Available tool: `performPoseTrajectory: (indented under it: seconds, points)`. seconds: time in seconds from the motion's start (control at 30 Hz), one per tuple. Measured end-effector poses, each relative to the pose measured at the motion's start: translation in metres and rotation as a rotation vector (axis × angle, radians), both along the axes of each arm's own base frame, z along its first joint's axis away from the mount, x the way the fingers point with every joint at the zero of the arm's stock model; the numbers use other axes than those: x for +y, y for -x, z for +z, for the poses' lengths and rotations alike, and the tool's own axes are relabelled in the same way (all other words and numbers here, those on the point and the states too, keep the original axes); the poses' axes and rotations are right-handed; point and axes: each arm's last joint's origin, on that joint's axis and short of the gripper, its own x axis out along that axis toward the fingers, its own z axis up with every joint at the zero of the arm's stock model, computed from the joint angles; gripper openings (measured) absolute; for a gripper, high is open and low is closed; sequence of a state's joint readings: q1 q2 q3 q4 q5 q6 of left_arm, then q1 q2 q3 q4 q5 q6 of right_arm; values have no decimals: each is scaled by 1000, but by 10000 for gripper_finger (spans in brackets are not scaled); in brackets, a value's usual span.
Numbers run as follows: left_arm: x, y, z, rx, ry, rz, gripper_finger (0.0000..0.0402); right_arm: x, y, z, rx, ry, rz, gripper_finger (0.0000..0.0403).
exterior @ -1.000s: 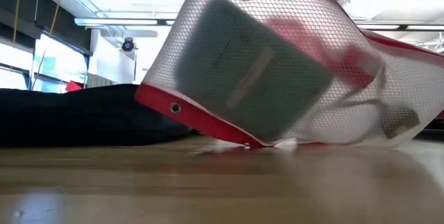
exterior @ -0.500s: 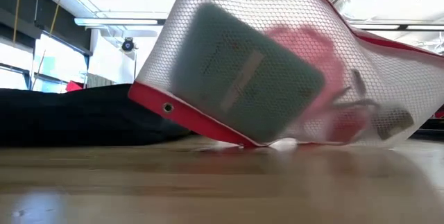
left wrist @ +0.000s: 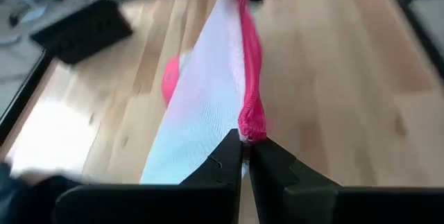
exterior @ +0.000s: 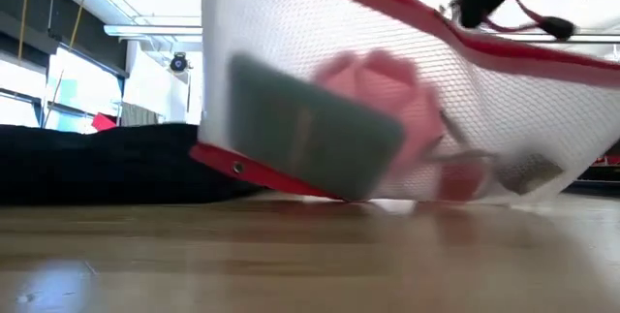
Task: Unpack backpack
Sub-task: Open the transparent pink zip bag
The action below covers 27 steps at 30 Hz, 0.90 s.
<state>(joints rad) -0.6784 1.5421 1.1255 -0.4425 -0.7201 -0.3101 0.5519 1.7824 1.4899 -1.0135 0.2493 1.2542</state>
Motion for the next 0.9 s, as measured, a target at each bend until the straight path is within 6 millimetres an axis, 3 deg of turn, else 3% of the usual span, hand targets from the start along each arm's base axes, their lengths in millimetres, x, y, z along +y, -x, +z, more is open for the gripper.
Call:
performPoseTrajectory:
  seconds: [0.13, 0.5, 0.77, 0.9]
  points:
    - [2, 9, -9, 87, -15, 34, 0, -5, 9, -6, 109, 44, 42, 0]
    - [-6, 30, -42, 131, 106, 63, 0, -18, 41, -77, 351, -24, 15, 0]
    - [-9, 34, -50, 115, 221, 115, 5, -22, 46, -84, 366, -12, -26, 0]
    - [-7, 35, -52, 185, 236, 98, 36, -22, 47, -85, 378, -8, -26, 3]
